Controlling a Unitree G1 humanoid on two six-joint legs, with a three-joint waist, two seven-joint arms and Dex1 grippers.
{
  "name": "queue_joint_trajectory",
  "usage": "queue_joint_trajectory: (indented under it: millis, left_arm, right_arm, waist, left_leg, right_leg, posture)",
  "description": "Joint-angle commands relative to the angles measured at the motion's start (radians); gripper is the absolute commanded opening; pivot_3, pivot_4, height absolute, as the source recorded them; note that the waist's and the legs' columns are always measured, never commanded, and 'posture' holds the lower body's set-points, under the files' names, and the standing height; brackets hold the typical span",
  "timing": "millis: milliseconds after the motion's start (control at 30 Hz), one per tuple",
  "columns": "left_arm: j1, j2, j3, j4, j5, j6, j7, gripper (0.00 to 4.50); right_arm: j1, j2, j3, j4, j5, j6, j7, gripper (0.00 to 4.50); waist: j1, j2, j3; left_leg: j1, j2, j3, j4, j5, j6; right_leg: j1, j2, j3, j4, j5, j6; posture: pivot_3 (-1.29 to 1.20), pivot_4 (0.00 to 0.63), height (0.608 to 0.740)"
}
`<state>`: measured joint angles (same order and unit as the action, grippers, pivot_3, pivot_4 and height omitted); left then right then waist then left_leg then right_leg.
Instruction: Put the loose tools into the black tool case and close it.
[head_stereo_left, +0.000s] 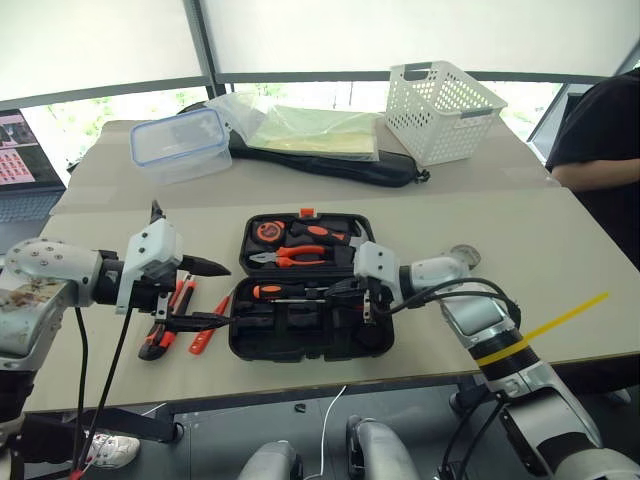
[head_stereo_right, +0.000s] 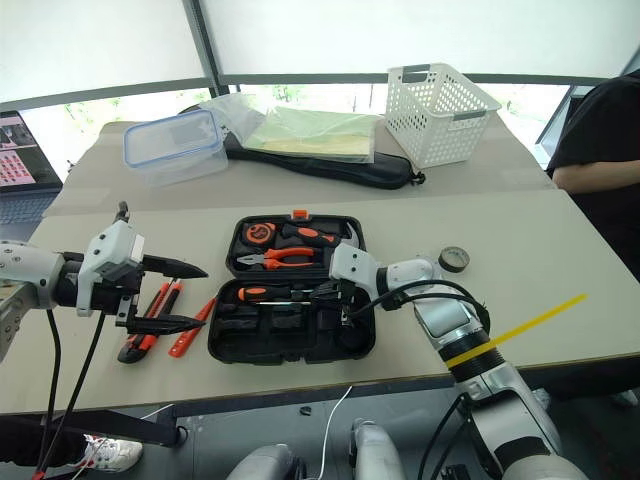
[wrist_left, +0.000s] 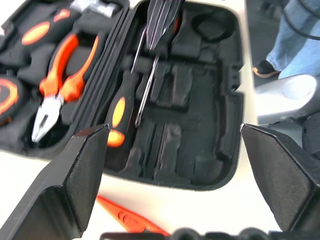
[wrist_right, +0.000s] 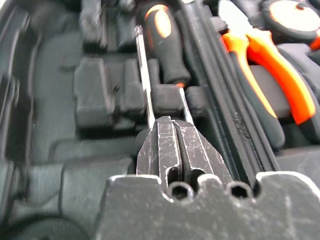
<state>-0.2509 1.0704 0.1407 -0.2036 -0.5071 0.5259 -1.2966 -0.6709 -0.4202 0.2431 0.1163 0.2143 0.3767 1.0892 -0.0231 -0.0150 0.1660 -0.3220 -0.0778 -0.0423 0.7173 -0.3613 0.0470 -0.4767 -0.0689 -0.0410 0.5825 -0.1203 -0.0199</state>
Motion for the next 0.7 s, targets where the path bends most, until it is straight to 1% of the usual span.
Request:
queue_joint_trajectory:
  millis: [33, 67, 133, 167, 233, 267, 300, 333, 367, 400, 433, 500, 600, 700]
  left_arm:
    - [0.083, -0.004, 0.162, -0.033, -0.014, 0.043, 0.094, 4.5]
    - [0.123, -0.008, 0.204, -0.041, -0.018, 0.061, 0.115, 4.5]
    - [0.3, -0.04, 0.357, -0.06, 0.024, 0.057, 0.136, 4.5]
    - [0.388, -0.06, 0.433, -0.072, 0.043, 0.057, 0.146, 4.5]
    - [0.505, -0.091, 0.538, -0.082, 0.068, 0.068, 0.181, 4.5]
    - [0.549, -0.108, 0.58, -0.08, 0.08, 0.074, 0.203, 4.5]
    - [0.586, -0.122, 0.613, -0.079, 0.089, 0.085, 0.223, 4.5]
    - [0.618, -0.134, 0.638, -0.079, 0.096, 0.096, 0.237, 4.5]
    - [0.647, -0.146, 0.656, -0.083, 0.102, 0.109, 0.25, 4.5]
    - [0.668, -0.153, 0.666, -0.091, 0.103, 0.122, 0.261, 4.5]
    - [0.67, -0.161, 0.669, -0.121, 0.08, 0.162, 0.279, 4.5]
    - [0.637, -0.161, 0.656, -0.185, 0.025, 0.251, 0.318, 4.5]
    - [0.541, -0.133, 0.6, -0.269, -0.044, 0.392, 0.389, 4.5]
    - [0.457, -0.109, 0.553, -0.321, -0.1, 0.53, 0.449, 4.5]
  right_arm:
    - [-0.085, -0.026, -0.163, -0.155, 0.196, 0.209, -0.015, 0.63]
    - [-0.091, -0.041, -0.188, -0.19, 0.241, 0.263, -0.01, 0.89]
    - [-0.076, -0.113, -0.231, -0.285, 0.341, 0.345, 0.051, 1.48]
    - [-0.061, -0.147, -0.246, -0.328, 0.379, 0.369, 0.076, 1.86]
    - [-0.031, -0.197, -0.257, -0.378, 0.421, 0.385, 0.104, 2.51]
    - [-0.013, -0.218, -0.258, -0.398, 0.433, 0.386, 0.115, 2.86]
    - [0.004, -0.238, -0.257, -0.415, 0.442, 0.386, 0.125, 3.31]
    - [0.02, -0.251, -0.256, -0.431, 0.448, 0.382, 0.13, 3.54]
    - [0.036, -0.26, -0.255, -0.445, 0.452, 0.379, 0.133, 3.94]
    - [0.048, -0.266, -0.255, -0.456, 0.455, 0.377, 0.132, 4.2]
    - [0.061, -0.268, -0.252, -0.466, 0.457, 0.375, 0.127, 4.48]
    - [0.077, -0.269, -0.246, -0.476, 0.457, 0.368, 0.116, 4.48]
    - [0.084, -0.263, -0.245, -0.482, 0.45, 0.362, 0.093, 4.48]
    - [0.087, -0.261, -0.245, -0.486, 0.454, 0.362, 0.073, 4.48]
  waist:
    - [-0.001, 0.0, 0.0]
    - [0.002, 0.0, 0.0]
    - [0.003, 0.001, 0.0]
    - [0.003, 0.001, 0.0]
    - [0.002, 0.001, 0.0]
    - [0.005, 0.0, 0.0]
    - [0.007, 0.0, 0.0]
    - [0.01, 0.0, 0.0]
    - [0.013, 0.0, 0.0]
    - [0.015, 0.0, 0.0]
    - [0.019, 0.0, 0.0]
    - [0.026, -0.001, 0.0]
    - [0.037, -0.001, 0.0]
    - [0.032, -0.001, 0.0]
  left_leg:
    - [0.0, 0.0, 0.0, 0.0, 0.0, 0.0]
    - [-0.001, 0.0, 0.0, -0.001, 0.0, 0.0]
    - [-0.001, 0.0, -0.001, -0.002, 0.0, 0.0]
    - [-0.001, 0.0, -0.001, -0.004, 0.0, 0.0]
    - [0.0, 0.001, -0.001, -0.007, -0.001, 0.0]
    - [0.0, 0.001, -0.001, -0.007, -0.001, 0.0]
    - [-0.002, 0.001, -0.001, -0.007, -0.001, 0.0]
    - [-0.002, 0.002, -0.001, -0.007, -0.001, 0.0]
    - [-0.002, 0.002, 0.0, -0.006, -0.001, 0.0]
    - [-0.001, 0.002, 0.0, -0.005, -0.002, 0.0]
    - [0.001, 0.002, 0.0, -0.005, -0.002, 0.0]
    - [0.004, 0.002, 0.0, -0.004, -0.003, 0.002]
    - [0.008, 0.002, -0.002, -0.002, -0.003, 0.002]
    - [0.011, 0.002, -0.003, -0.003, -0.002, 0.001]
  right_leg:
    - [-0.001, 0.0, 0.0, 0.004, 0.0, 0.0]
    - [-0.002, 0.0, 0.0, 0.005, 0.0, 0.0]
    - [-0.002, 0.0, -0.001, 0.004, 0.0, 0.0]
    - [-0.003, 0.0, -0.002, 0.003, 0.0, 0.0]
    - [-0.004, 0.0, -0.002, 0.002, 0.0, 0.0]
    - [-0.004, 0.002, -0.003, 0.001, 0.0, 0.0]
    - [-0.003, 0.002, -0.005, -0.002, 0.0, 0.0]
    - [-0.002, 0.002, -0.005, -0.004, 0.0, 0.0]
    - [-0.002, 0.001, -0.005, -0.004, 0.0, 0.0]
    - [-0.001, 0.0, -0.005, -0.005, -0.001, 0.0]
    - [0.002, -0.001, -0.004, -0.005, -0.001, 0.0]
    - [0.007, -0.003, -0.002, -0.005, -0.001, 0.001]
    - [0.012, -0.003, -0.002, -0.004, -0.001, 0.001]
    - [0.014, -0.002, -0.002, -0.003, -0.001, 0.001]
  posture:
    - [0.0, 0.15, 0.74]
    - [0.0, 0.15, 0.74]
    - [0.0, 0.15, 0.74]
    - [0.0, 0.15, 0.74]
    - [0.0, 0.15, 0.74]
    - [0.0, 0.15, 0.74]
    - [0.0, 0.15, 0.74]
    - [0.0, 0.15, 0.74]
    - [0.0, 0.15, 0.74]
    - [0.0, 0.15, 0.74]
    - [0.0, 0.15, 0.74]
    - [0.0, 0.15, 0.74]
    - [0.0, 0.15, 0.74]
    - [0.0, 0.15, 0.74]
